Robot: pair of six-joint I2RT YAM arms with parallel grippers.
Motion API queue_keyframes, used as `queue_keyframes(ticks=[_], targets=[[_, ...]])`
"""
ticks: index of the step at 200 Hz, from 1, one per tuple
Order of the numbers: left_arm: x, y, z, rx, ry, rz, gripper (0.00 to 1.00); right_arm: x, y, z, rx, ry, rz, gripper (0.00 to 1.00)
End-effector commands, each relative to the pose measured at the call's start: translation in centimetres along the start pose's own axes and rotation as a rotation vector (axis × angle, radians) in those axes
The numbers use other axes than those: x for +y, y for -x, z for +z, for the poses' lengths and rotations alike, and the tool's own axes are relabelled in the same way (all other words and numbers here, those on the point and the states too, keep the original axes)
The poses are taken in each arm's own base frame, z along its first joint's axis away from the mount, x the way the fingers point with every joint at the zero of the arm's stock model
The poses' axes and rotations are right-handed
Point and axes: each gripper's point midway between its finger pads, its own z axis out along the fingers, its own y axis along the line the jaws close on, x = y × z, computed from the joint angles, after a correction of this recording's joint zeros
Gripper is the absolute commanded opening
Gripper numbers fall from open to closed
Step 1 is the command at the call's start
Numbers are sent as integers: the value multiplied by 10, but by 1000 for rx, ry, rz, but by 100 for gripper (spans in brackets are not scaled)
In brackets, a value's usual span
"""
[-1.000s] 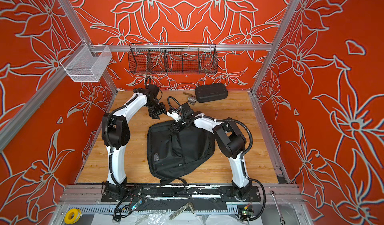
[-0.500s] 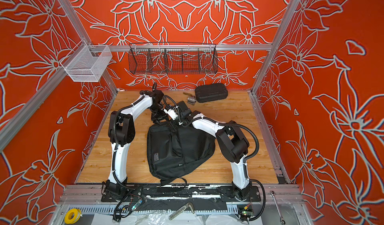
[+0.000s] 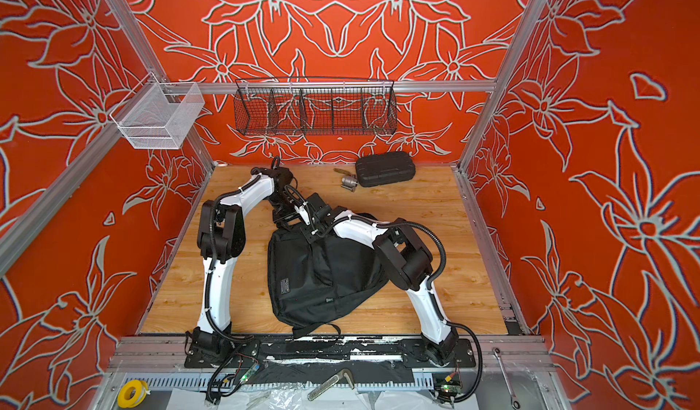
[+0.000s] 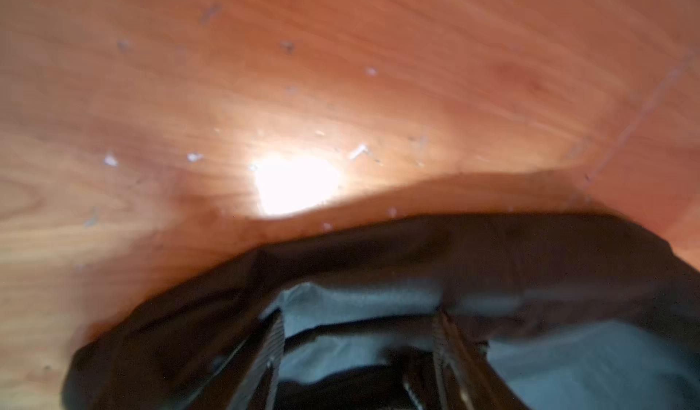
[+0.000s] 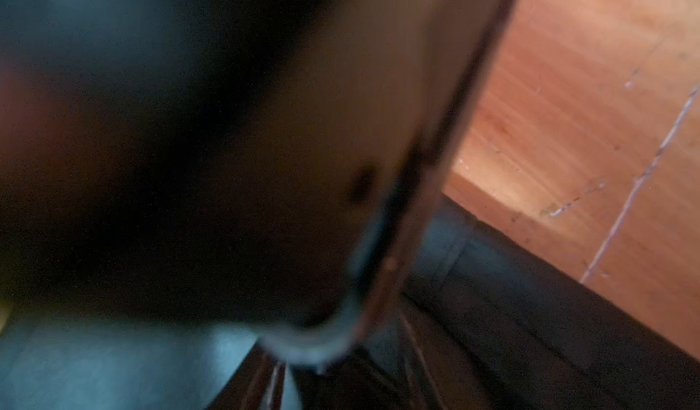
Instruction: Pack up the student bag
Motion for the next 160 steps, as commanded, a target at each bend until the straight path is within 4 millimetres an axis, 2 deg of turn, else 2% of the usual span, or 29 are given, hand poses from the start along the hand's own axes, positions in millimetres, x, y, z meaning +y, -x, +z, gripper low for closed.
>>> queue_keyframes(ticks=[1, 30, 45, 83, 124, 160], targets=[[12, 1, 1, 6, 14, -46, 64, -9, -5, 9, 46, -73, 63, 48], [14, 3, 2, 6, 20, -47, 64, -7, -19, 13, 117, -67, 70, 42], [17, 4, 2, 4, 36, -57, 64, -2, -24, 9, 126, -38, 67, 40], [22, 9, 4, 7, 18, -98, 64, -1, -33, -6, 86, -37, 54, 45], [19, 11, 5, 20, -24, -105, 64, -3, -36, 5, 103, -48, 57, 46], [23, 8, 6, 22, -10, -104, 64, 2, -27, 11, 90, -24, 63, 33]])
